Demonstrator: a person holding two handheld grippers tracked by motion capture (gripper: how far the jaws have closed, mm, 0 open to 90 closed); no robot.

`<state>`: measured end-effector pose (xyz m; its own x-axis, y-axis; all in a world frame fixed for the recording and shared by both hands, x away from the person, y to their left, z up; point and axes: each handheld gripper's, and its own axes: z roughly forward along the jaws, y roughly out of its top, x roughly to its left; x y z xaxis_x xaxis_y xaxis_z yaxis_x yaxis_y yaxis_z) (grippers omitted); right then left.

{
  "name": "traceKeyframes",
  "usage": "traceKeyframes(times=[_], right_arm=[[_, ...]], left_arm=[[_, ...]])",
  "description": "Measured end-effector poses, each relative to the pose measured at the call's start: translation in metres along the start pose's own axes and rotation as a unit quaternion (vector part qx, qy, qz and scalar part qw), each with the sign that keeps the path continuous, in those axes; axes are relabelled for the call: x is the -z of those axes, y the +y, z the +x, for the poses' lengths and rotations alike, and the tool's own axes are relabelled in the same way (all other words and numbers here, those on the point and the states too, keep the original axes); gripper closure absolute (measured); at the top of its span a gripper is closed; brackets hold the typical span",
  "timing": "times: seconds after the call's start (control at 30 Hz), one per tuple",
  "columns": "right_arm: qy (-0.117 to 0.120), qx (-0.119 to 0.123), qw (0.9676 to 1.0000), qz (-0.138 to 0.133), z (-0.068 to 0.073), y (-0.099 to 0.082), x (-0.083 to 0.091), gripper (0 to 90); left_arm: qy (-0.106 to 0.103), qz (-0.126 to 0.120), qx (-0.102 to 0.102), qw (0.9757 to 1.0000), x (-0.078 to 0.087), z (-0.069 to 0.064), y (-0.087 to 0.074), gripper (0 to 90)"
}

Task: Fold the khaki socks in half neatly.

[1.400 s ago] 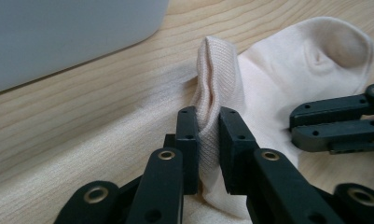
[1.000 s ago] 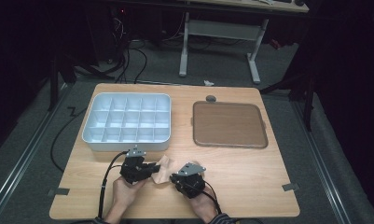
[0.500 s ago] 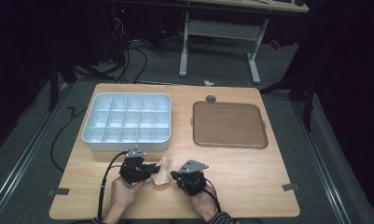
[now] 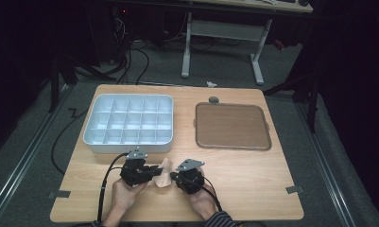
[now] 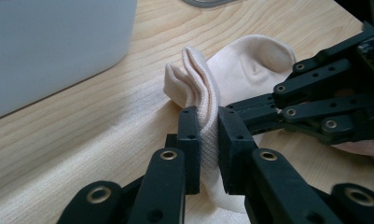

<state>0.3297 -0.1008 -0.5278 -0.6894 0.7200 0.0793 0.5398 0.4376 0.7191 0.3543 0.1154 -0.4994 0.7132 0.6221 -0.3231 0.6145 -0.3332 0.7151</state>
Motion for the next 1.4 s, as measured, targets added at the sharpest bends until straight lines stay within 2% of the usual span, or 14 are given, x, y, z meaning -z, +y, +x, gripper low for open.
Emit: traceKeyframes(times=[0.63, 0.77, 0.93, 1.07, 1.2, 1.4], right_arm=[[0.018, 0.01, 0.9998, 0.003, 0.013, 0.008, -0.011, 90.0], [0.018, 0.013, 0.9997, 0.002, 0.015, 0.009, -0.013, 90.0], [0.014, 0.006, 0.9999, -0.005, 0.012, 0.009, -0.005, 87.0], [0.003, 0.0, 0.9996, -0.03, 0.007, 0.01, 0.009, 84.3], [-0.027, 0.0, 0.999, -0.037, -0.003, 0.007, 0.024, 81.6], [-0.074, -0.016, 0.996, -0.049, -0.022, 0.0, 0.046, 77.2]], left_arm=[[-0.017, -0.039, 0.003, 0.9991, 0.006, 0.001, 0.003, 80.7], [-0.013, -0.036, 0.0, 0.9993, 0.005, 0.001, 0.003, 80.8], [-0.007, -0.029, -0.006, 0.9995, 0.008, 0.0, 0.003, 81.0], [-0.002, -0.022, -0.01, 0.9997, 0.009, 0.0, 0.004, 81.1], [-0.001, -0.02, -0.009, 0.9998, 0.008, 0.0, 0.004, 81.1], [-0.002, -0.017, -0.009, 0.9998, 0.007, -0.001, 0.004, 81.1]])
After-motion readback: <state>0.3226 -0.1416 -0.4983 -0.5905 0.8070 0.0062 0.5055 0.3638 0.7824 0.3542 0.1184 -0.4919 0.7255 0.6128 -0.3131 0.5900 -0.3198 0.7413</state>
